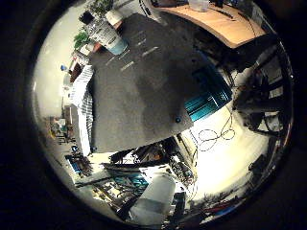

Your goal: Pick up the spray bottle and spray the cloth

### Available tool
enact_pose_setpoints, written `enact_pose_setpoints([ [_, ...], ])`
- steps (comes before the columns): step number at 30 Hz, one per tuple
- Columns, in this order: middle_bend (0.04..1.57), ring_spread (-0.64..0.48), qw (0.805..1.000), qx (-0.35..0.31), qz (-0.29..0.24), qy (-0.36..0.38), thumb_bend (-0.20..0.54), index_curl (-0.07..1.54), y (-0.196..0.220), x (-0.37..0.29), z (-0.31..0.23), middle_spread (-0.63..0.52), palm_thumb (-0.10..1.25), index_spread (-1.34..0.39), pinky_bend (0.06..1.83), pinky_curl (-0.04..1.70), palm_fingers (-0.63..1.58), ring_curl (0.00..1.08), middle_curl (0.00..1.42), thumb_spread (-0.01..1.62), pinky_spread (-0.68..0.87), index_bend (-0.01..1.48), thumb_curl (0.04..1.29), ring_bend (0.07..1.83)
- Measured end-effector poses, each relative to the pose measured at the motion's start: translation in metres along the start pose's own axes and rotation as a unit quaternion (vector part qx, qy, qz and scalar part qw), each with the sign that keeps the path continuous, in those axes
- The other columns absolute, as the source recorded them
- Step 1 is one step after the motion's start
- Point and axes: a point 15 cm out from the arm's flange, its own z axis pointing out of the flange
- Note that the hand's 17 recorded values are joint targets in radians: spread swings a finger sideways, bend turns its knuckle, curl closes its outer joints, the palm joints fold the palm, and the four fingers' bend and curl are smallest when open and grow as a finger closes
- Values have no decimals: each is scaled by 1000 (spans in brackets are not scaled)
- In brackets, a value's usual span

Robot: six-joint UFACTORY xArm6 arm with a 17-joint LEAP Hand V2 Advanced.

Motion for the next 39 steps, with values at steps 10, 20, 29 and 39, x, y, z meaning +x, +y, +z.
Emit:
enact_pose_setpoints([
  [10,183,181,1000,9,-4,3,-24,249,-9,16,-8,109,700,-297,569,307,10,253,319,1079,377,153,370,386],
  [20,179,213,1000,19,-7,-7,-25,232,-29,21,-14,148,662,-358,613,311,-39,256,285,1078,433,143,366,377],
  [29,191,217,999,31,-1,-31,-24,234,-50,27,-11,194,637,-309,595,299,-14,255,288,1082,432,150,348,359],
  [39,194,224,999,46,-4,-6,-22,252,-90,65,1,205,619,-248,575,290,25,259,309,1084,432,157,334,380],
])
